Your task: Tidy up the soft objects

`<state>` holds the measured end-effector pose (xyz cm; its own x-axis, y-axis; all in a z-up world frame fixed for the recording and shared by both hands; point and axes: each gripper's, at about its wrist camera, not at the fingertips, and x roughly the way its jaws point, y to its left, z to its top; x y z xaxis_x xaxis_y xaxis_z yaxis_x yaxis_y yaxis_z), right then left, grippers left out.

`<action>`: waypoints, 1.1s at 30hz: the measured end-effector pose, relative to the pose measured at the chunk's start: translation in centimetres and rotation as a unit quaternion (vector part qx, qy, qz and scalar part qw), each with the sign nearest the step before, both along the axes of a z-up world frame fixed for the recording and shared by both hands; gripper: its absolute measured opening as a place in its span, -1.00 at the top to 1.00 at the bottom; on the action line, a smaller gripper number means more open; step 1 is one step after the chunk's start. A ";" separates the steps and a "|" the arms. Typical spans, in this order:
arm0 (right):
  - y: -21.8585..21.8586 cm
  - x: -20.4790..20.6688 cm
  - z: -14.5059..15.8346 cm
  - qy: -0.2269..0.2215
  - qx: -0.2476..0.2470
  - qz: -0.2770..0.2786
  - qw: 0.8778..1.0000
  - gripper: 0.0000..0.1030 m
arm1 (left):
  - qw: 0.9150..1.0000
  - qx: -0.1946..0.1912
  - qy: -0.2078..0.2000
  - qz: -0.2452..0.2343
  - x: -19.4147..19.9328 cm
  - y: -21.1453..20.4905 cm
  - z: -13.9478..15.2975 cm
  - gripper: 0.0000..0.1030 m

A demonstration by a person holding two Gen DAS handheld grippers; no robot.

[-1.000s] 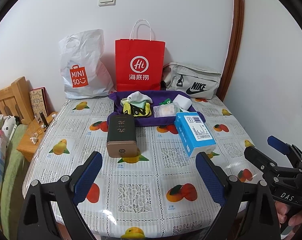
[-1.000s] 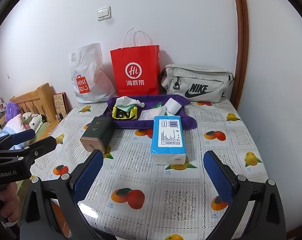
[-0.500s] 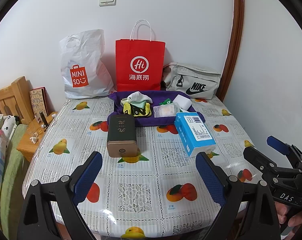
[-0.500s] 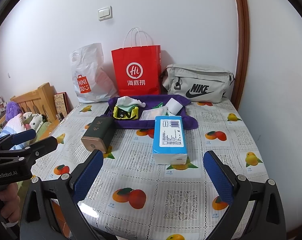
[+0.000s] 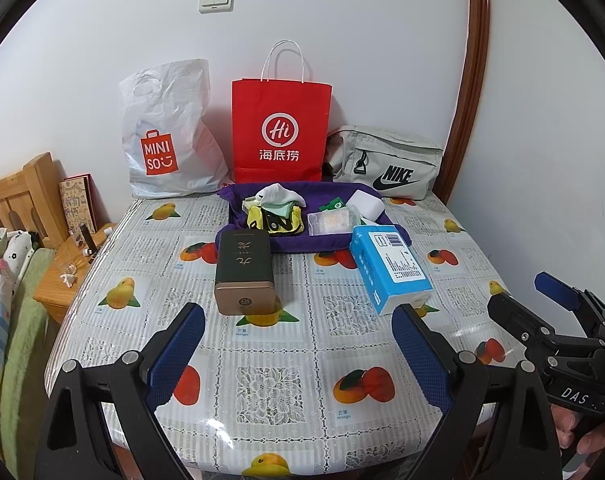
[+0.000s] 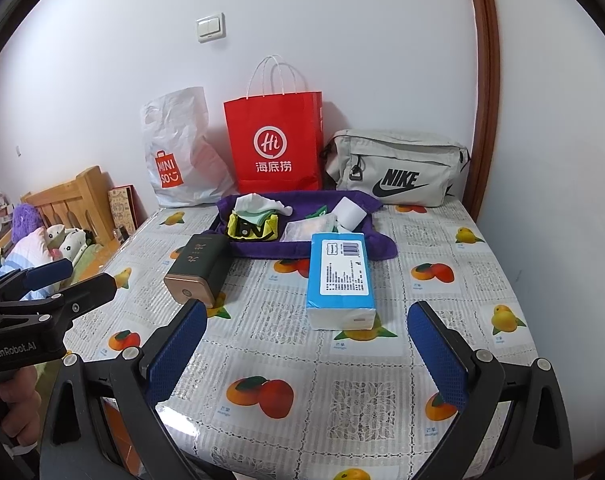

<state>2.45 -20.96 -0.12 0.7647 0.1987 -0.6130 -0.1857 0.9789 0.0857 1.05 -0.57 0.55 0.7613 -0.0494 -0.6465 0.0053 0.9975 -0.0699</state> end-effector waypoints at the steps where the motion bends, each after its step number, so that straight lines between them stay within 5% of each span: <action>1: 0.0 0.0 0.0 0.000 0.000 0.000 1.000 -0.93 | 1.000 0.000 0.000 0.000 0.0 0.0 0.0 -0.84; 33: 0.1 0.2 -0.5 0.002 0.001 0.002 1.000 -0.93 | 1.000 0.002 0.000 0.001 0.3 0.1 0.2 -0.84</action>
